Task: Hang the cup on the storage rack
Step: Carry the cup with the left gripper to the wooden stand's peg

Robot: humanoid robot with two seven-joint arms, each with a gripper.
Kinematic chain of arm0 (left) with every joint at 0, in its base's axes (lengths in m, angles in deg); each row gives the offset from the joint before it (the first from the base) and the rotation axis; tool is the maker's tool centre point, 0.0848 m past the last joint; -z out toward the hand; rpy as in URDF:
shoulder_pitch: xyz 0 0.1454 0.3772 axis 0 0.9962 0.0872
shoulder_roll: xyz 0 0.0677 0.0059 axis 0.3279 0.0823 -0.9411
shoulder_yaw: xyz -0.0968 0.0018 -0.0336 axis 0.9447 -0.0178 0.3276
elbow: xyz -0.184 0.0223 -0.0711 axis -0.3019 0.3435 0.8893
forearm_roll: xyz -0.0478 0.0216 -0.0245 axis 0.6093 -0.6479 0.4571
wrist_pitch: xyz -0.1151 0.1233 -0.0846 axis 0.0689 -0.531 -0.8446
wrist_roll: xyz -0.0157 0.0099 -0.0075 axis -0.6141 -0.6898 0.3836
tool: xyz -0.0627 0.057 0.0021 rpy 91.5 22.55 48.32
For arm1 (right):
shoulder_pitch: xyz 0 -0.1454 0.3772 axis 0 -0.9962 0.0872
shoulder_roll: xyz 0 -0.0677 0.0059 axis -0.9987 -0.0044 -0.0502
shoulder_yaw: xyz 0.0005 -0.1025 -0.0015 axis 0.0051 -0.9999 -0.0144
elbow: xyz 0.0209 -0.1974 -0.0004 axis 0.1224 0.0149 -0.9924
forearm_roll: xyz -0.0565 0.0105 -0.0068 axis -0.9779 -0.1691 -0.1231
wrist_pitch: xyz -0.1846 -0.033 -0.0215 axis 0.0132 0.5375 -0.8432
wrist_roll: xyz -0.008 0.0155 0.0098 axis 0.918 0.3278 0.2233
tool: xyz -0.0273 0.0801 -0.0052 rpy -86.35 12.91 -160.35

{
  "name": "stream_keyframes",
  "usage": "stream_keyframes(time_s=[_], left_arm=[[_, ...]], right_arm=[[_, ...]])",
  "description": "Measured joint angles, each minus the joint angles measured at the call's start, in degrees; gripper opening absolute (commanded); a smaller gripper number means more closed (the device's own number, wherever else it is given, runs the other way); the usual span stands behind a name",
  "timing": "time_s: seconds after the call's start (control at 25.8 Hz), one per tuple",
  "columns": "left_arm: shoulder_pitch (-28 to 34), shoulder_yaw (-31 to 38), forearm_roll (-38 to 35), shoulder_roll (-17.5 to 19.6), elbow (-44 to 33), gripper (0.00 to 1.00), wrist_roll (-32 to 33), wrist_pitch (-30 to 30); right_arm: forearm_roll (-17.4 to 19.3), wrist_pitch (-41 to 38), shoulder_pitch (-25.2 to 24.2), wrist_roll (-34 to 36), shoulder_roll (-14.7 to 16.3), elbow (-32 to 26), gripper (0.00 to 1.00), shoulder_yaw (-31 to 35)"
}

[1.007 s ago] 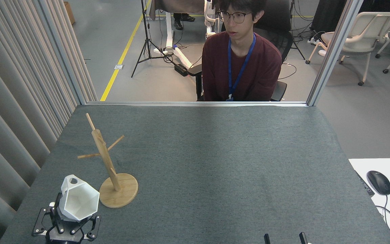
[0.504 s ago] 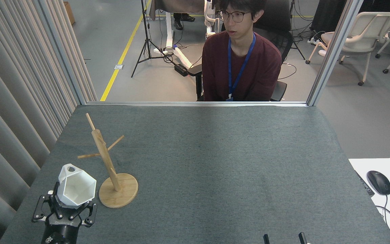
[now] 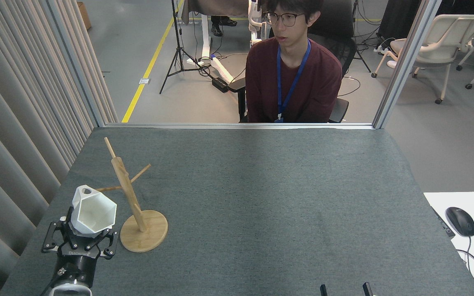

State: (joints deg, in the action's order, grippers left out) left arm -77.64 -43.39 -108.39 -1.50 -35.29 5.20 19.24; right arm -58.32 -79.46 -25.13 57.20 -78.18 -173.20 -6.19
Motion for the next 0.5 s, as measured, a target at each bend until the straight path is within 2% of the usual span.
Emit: stream_keyframes(time_s=[0.5], left_arm=[[-0.50, -0.08, 0.16, 1.03, -0.04, 0.28, -0.47, 1.97]], right_arm=[[0.06, 0.03, 0.30, 0.28, -0.28, 0.78, 0.99, 0.02]])
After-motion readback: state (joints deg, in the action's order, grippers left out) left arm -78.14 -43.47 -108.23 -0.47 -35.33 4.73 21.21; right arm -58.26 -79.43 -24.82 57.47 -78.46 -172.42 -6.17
